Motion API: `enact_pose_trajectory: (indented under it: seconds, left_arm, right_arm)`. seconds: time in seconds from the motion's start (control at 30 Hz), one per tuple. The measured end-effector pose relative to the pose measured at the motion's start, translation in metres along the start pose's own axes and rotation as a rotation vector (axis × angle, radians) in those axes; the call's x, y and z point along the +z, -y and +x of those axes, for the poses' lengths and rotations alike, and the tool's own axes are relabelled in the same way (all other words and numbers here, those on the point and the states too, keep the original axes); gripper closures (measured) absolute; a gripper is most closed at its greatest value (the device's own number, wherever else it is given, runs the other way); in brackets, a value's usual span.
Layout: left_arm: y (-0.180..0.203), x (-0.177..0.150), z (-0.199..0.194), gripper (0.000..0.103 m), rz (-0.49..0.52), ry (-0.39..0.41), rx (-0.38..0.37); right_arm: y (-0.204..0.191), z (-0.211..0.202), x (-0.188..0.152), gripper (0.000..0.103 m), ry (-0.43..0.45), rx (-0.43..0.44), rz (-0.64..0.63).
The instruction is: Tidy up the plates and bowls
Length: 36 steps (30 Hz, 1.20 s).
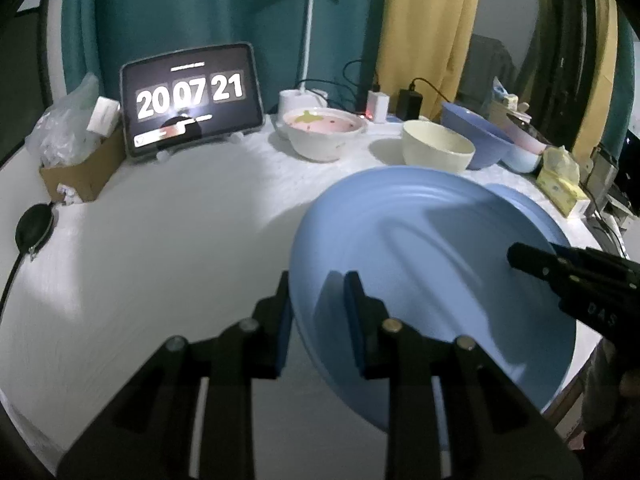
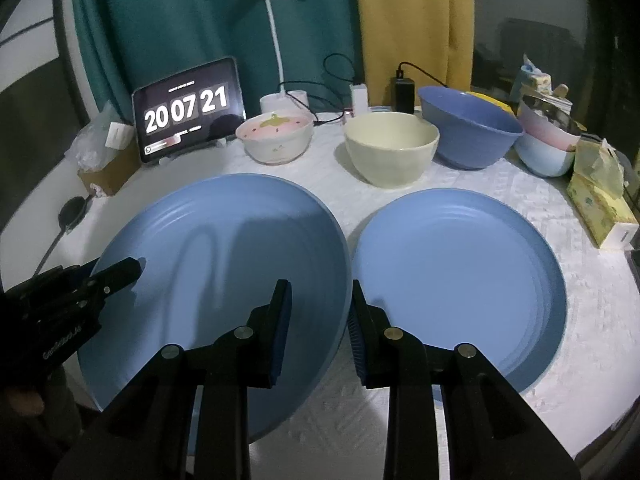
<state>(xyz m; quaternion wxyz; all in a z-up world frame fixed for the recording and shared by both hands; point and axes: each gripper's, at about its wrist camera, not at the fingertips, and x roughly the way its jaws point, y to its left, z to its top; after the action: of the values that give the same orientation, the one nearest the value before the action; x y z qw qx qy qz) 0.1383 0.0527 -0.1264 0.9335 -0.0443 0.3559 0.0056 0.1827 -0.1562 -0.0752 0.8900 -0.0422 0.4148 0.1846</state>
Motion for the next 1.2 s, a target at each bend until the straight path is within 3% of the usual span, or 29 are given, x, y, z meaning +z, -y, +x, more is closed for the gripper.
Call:
enact_pose_trajectory:
  seconds: [1.2]
  left_arm:
    - [0.118, 0.041, 0.034, 0.078, 0.152, -0.016, -0.06]
  right_arm:
    - [0.121, -0.017, 0.015, 0.073, 0.07, -0.069, 0.135]
